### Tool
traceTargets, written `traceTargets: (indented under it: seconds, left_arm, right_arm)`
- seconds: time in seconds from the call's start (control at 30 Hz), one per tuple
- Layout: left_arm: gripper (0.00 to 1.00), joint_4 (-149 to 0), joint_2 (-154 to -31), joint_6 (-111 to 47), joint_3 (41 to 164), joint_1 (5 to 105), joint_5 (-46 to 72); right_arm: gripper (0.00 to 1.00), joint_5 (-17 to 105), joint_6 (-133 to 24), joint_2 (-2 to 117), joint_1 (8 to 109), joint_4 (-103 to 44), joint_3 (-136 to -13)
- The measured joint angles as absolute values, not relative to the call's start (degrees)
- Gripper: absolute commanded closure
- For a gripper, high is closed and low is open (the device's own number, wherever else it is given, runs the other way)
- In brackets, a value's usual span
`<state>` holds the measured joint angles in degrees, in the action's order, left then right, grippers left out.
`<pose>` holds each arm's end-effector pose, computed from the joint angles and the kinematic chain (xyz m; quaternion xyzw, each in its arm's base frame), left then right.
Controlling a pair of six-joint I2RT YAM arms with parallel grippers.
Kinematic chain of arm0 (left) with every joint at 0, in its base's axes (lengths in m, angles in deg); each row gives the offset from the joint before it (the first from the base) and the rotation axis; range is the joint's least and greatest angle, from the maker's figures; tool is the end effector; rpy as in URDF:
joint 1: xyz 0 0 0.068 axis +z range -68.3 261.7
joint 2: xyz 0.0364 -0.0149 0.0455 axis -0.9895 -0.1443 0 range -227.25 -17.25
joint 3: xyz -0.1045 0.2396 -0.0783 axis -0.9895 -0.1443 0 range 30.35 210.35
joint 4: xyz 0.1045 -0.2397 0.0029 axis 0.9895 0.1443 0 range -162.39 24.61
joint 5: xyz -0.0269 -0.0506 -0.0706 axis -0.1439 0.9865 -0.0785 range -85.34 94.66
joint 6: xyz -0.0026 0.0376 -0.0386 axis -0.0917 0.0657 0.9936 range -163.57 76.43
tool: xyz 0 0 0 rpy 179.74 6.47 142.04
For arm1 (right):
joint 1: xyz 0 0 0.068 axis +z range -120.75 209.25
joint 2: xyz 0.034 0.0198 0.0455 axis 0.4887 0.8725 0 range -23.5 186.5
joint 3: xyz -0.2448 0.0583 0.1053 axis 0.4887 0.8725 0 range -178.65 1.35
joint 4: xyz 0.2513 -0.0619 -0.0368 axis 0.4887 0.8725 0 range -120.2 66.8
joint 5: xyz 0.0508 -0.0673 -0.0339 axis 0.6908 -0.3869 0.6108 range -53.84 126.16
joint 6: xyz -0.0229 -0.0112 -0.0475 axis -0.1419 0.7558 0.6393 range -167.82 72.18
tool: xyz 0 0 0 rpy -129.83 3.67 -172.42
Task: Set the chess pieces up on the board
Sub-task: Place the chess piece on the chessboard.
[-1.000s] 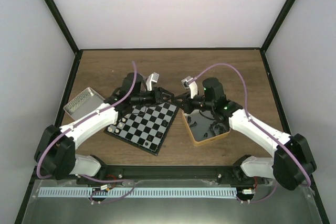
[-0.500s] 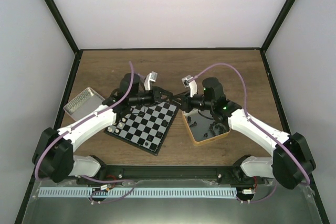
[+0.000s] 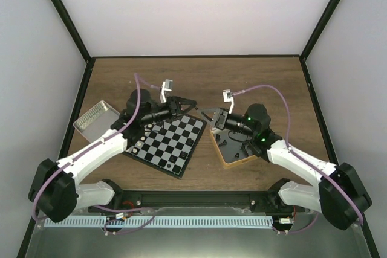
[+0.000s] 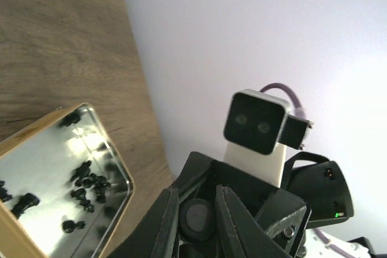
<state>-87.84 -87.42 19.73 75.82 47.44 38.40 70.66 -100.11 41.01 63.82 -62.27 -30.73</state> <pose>0.2205 -0.1743 0.2973 -0.0008 0.7529 -0.6120 0.2421 0.1933 0.1577 0.2703 -0.1021 0.7016 0.6155 0.3443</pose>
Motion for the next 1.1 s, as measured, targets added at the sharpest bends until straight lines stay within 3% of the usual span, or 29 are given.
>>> traceTargets:
  seconds: [0.37, 0.73, 0.93, 1.1]
  left_arm:
    - [0.90, -97.87, -87.07, 29.46, 72.37, 47.44, 38.38]
    - [0.90, -100.43, -87.07, 31.25, 71.69, 47.44, 38.38]
    - [0.90, -100.82, -86.43, 31.25, 70.62, 47.44, 38.20]
    - [0.90, -100.75, -86.24, 31.14, 70.38, 47.44, 37.92]
  right_arm:
    - [0.77, 71.10, -111.50, 45.09, 64.72, -73.94, -30.86]
    - [0.84, 70.60, -114.76, 46.82, 65.46, -76.83, -30.90]
    - [0.80, 69.77, -115.81, 46.82, 65.48, -77.00, -30.90]
    - [0.92, 69.11, -116.35, 46.82, 65.48, -76.98, -30.90]
